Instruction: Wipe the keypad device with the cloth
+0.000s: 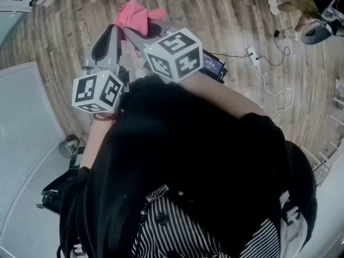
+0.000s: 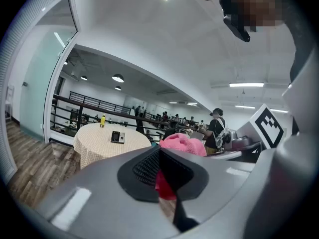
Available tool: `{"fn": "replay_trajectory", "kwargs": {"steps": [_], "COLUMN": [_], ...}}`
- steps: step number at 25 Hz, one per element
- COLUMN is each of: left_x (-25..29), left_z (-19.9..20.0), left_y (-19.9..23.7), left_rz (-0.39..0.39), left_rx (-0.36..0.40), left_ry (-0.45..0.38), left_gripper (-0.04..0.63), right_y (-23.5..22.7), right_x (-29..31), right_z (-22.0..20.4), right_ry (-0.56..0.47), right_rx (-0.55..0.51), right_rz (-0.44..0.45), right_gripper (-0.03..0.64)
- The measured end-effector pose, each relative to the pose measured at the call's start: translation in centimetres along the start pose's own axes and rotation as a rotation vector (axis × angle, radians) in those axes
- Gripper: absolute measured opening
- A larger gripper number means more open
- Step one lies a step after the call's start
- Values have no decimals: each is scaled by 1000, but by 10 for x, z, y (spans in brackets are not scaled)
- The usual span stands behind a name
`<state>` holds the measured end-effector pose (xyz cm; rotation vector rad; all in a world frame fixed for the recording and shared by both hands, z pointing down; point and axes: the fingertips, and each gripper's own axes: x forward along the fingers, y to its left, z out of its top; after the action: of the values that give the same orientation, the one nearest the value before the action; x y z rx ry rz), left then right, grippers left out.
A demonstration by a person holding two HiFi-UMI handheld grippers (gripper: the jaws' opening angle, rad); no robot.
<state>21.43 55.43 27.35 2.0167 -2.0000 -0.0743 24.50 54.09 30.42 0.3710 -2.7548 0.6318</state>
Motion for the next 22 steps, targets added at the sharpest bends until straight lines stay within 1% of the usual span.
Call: {"fn": "replay_trajectory", "kwargs": {"steps": [6, 9, 15, 17, 20, 22], "left_x": [-13, -12, -6, -6, -10, -12], "left_z": [-11, -12, -15, -16, -17, -16], "left_y": [-11, -21, -32, -32, -28, -26], "left_rz": [16, 24, 43, 49, 39, 38], "left_rx": [3, 22, 45, 40, 12, 25], "left_ry": [-4, 0, 15, 14, 8, 3], "left_gripper": [2, 2, 2, 2, 2, 3], "right_y": [13, 13, 6, 6, 10, 13], "right_x": [-15, -22, -31, -30, -28, -27], "right_z": [-7, -5, -5, -6, -8, -9], "right_ry": [-13, -19, -17, -23, -25, -23], "right_rx": [-48, -55, -23, -20, -14, -12], "right_rz": [17, 30, 76, 85, 96, 102], "right_gripper": [61, 61, 61, 61, 61, 63]}}
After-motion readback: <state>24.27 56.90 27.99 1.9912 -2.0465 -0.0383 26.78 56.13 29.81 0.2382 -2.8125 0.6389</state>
